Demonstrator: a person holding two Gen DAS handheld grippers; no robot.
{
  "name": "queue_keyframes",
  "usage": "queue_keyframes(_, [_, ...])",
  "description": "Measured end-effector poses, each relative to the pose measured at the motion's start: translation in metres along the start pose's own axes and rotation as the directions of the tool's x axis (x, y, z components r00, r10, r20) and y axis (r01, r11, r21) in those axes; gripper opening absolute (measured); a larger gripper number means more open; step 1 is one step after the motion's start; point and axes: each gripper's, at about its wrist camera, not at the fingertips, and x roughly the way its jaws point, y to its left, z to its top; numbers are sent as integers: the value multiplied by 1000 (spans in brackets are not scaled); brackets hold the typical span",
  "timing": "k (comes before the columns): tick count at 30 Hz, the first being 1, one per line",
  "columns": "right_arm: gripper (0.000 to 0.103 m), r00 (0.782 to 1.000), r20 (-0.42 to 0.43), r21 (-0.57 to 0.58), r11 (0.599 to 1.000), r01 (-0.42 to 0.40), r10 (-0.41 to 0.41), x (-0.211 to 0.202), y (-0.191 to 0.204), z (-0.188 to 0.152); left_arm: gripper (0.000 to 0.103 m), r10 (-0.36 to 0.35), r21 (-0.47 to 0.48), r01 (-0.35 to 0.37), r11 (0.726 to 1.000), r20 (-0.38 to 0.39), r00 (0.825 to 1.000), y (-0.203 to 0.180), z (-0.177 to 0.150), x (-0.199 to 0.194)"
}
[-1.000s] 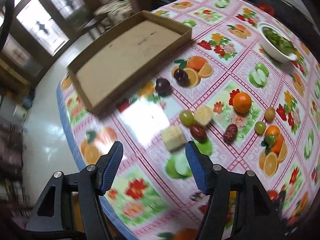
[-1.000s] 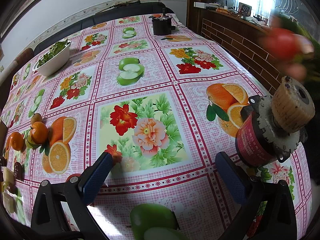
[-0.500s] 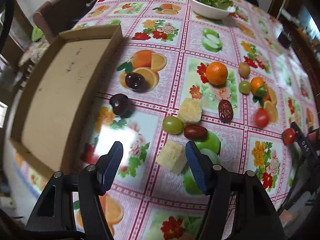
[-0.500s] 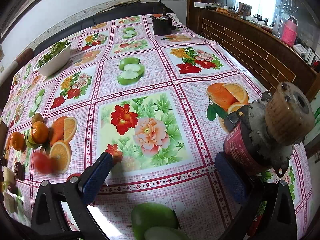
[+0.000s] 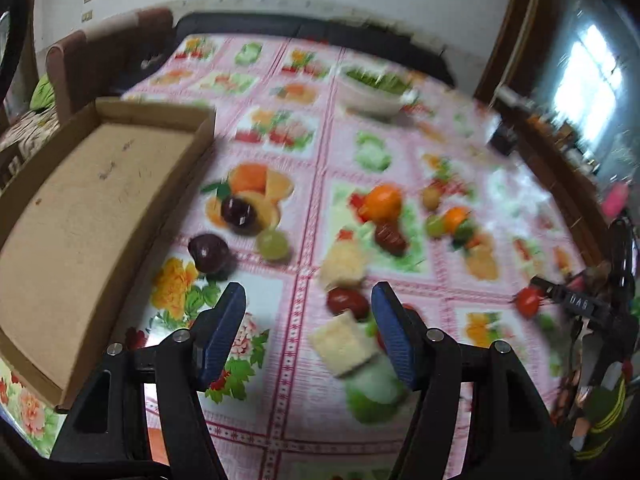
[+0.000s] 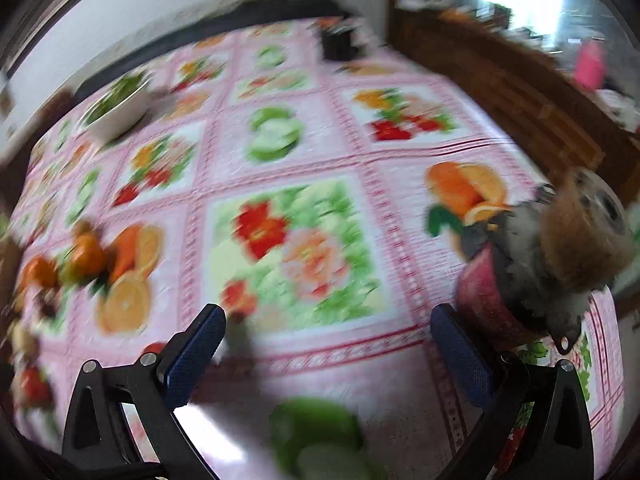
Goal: Organize fruits
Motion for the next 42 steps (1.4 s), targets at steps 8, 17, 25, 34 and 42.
queue_keyframes(8, [103,853,441,33,945,-326,279,-156,-4,-62,65,-5,48,3,999,25,1000,8,-9,-55])
queue_keyframes(17, [102,947,240,-97,976,-195,213,-186,55,-76,65,138,73,-139,988,11,990,-2,-16,-81])
queue_keyframes(25, [102,971,197,-216,972,-94,138,-176,96,-83,65,198,87,-202,976,52,979,-11,-12,-84])
queue_keyframes(34, [102,979,171,-203,976,-79,115,-155,92,-80,65,196,94,-201,975,56,979,-16,-6,-81])
queue_keyframes(42, [102,985,138,-192,979,-72,100,-139,83,-84,65,219,105,-223,969,42,975,-20,-9,-77])
